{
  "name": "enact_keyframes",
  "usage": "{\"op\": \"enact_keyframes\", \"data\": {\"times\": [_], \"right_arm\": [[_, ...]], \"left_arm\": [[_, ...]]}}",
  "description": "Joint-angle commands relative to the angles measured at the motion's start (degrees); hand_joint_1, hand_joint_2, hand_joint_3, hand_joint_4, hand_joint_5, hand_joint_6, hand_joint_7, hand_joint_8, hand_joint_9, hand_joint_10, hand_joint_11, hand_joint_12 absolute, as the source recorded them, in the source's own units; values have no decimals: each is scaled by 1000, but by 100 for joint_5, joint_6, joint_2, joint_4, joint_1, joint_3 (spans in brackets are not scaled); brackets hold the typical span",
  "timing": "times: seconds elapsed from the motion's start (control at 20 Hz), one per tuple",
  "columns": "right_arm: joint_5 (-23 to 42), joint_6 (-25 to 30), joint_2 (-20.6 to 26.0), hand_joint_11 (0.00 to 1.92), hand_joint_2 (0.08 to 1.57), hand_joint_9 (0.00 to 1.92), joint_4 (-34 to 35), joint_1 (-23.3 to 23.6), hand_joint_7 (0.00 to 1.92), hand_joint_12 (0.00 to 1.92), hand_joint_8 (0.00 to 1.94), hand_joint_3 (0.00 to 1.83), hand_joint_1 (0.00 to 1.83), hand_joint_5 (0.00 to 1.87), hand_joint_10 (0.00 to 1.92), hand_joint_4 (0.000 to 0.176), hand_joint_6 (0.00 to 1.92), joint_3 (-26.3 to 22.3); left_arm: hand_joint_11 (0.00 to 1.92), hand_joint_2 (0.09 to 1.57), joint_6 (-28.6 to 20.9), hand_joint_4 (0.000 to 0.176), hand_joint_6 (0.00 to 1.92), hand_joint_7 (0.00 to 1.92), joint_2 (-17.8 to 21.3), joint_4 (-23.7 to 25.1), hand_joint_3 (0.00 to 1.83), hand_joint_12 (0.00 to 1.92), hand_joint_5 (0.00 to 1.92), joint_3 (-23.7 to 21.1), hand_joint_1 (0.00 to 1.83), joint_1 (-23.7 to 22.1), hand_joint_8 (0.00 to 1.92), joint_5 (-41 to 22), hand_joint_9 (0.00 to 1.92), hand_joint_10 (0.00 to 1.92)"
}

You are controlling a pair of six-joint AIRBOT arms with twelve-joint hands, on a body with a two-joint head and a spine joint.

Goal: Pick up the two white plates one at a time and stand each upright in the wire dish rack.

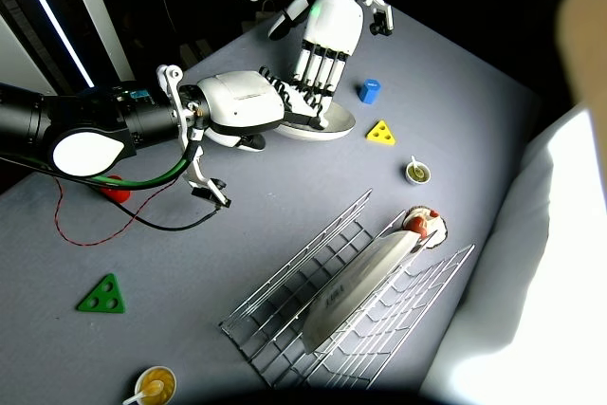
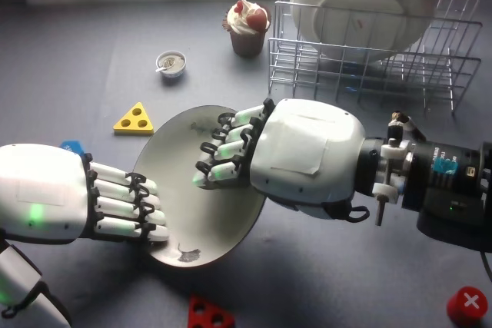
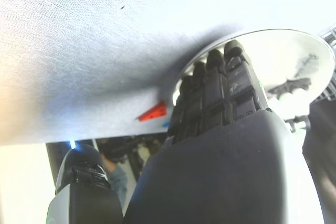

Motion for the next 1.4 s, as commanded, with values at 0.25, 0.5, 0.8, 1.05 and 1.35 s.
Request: {"op": "enact_keyframes", "data": {"times": [0.25,0.5,0.8,1.05,1.35], "right_arm": [[776,-290,-81,985,1099,987,360,-66,967,944,806,3,1398,951,1058,0,1052,-15],[763,-281,-39,972,1074,1009,365,-52,1014,1387,689,1,1490,959,878,0,982,-23],[404,893,381,1054,1065,1074,443,409,1070,861,680,0,1409,989,899,0,975,-219],[-7,2181,663,1041,1050,1073,294,804,1135,1283,458,0,1494,991,782,0,921,-311],[-200,3657,1054,966,1059,1108,-511,1192,1097,1383,527,0,1495,947,749,0,977,-508]], "left_arm": [[133,964,-27,0,3,153,-55,404,0,5,118,-34,8,89,4,8,142,4],[135,973,-27,0,0,147,-32,-239,3,6,111,32,9,-36,0,-210,137,1],[150,967,-27,0,10,179,71,-1797,0,11,145,339,18,-493,9,-587,164,8],[138,971,-27,0,8,143,208,-2381,0,11,105,413,31,-918,9,-758,135,9],[138,971,-27,0,0,127,331,-2637,0,10,94,499,0,-1265,0,-792,120,0]]}}
